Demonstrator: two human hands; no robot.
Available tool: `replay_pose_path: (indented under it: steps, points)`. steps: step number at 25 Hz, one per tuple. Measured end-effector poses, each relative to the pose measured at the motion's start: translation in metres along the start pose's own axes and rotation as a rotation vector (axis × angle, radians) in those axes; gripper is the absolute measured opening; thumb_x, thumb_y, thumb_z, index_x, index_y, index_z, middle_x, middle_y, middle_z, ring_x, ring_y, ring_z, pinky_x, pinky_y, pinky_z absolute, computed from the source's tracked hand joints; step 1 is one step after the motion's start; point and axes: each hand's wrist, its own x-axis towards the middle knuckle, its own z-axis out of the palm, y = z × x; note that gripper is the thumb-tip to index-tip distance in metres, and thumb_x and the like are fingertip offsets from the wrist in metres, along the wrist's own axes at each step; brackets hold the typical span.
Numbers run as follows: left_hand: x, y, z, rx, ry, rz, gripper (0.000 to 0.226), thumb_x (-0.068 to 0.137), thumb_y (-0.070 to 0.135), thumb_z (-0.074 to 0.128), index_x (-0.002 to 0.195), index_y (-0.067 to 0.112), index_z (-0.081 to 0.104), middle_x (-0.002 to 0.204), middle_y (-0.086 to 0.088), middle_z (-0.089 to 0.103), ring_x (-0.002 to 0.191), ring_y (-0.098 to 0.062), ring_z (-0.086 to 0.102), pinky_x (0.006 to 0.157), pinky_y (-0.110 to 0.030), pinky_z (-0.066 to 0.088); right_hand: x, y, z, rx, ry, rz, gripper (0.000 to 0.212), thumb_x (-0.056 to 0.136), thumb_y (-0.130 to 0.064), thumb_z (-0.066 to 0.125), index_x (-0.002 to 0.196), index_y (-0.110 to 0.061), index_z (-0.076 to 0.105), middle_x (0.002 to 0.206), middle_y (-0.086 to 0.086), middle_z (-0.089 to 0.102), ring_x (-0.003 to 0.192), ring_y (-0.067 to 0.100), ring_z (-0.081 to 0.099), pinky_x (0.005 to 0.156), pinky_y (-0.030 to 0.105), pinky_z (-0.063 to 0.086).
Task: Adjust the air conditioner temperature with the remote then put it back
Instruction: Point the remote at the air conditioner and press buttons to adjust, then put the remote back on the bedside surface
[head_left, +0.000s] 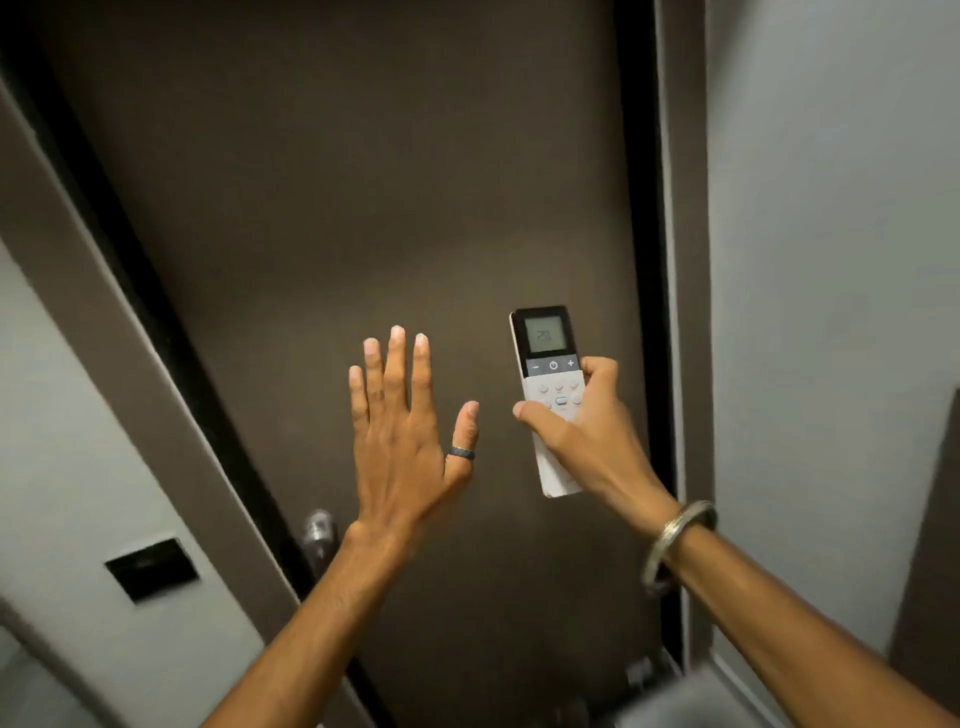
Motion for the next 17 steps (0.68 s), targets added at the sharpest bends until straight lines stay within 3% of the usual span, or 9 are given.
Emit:
replay_pose_path:
  steps: [3,6,7,9,13,17]
  points:
    - [-0.105,0.039,0.049,-0.096,-0.293,-0.008,0.079,0.102,0.055,0.039,0.164,0.011,0.016,0.174,-0.012,0.008,0.162,-0.029,-0.005,0.131,-0.050,0.003,-0.049,0.101,-0.005,-0.111,0.043,0.179,0.052,0.074,-0.043,0.070,0.110,-0.024,0.038,0.089,-0.015,0.064,0.069,0.001,0.067,0.050,0.014,0.045]
    - [-0.211,0.080,0.086,-0.161,-0.631,0.014,0.079,0.103,0.057,0.034,0.165,0.013,0.013,0.174,-0.011,0.004,0.161,-0.027,-0.009,0.132,-0.050,0.001,-0.109,0.204,-0.029,-0.176,0.152,0.465,0.047,0.075,-0.037,0.073,0.110,-0.017,0.049,0.104,-0.002,0.058,0.082,0.002,0.058,0.056,0.010,0.045]
    - [-0.242,0.092,0.095,-0.174,-0.731,0.031,0.079,0.103,0.058,0.032,0.165,0.013,0.012,0.174,-0.010,0.003,0.161,-0.027,-0.010,0.132,-0.050,0.001,-0.130,0.234,-0.040,-0.204,0.194,0.565,0.046,0.074,-0.036,0.075,0.110,-0.016,0.054,0.110,0.002,0.058,0.087,0.007,0.059,0.064,0.012,0.048]
    - [-0.294,0.114,0.112,-0.192,-0.931,0.097,0.079,0.103,0.060,0.029,0.165,0.013,0.012,0.174,-0.011,0.005,0.161,-0.028,-0.009,0.132,-0.051,0.003,-0.173,0.291,-0.067,-0.256,0.271,0.766,0.037,0.073,-0.032,0.079,0.103,-0.018,0.063,0.111,0.006,0.065,0.098,0.022,0.065,0.079,0.033,0.056]
    - [-0.374,0.151,0.143,-0.177,-1.312,0.259,0.079,0.104,0.059,0.023,0.165,0.011,0.011,0.174,-0.015,0.004,0.161,-0.032,-0.008,0.132,-0.052,0.003,-0.254,0.386,-0.129,-0.225,0.441,1.187,0.036,0.074,-0.022,0.089,0.105,-0.008,0.078,0.105,0.014,0.081,0.095,0.033,0.078,0.077,0.034,0.061]
    - [-0.450,0.172,0.183,-0.156,-1.559,0.382,0.079,0.104,0.060,0.018,0.165,0.012,0.003,0.173,-0.016,-0.008,0.159,-0.032,-0.016,0.131,-0.051,-0.001,-0.314,0.486,-0.174,-0.314,0.601,1.456,0.046,0.077,-0.036,0.088,0.111,-0.007,0.079,0.113,0.014,0.081,0.105,0.033,0.076,0.088,0.037,0.060]
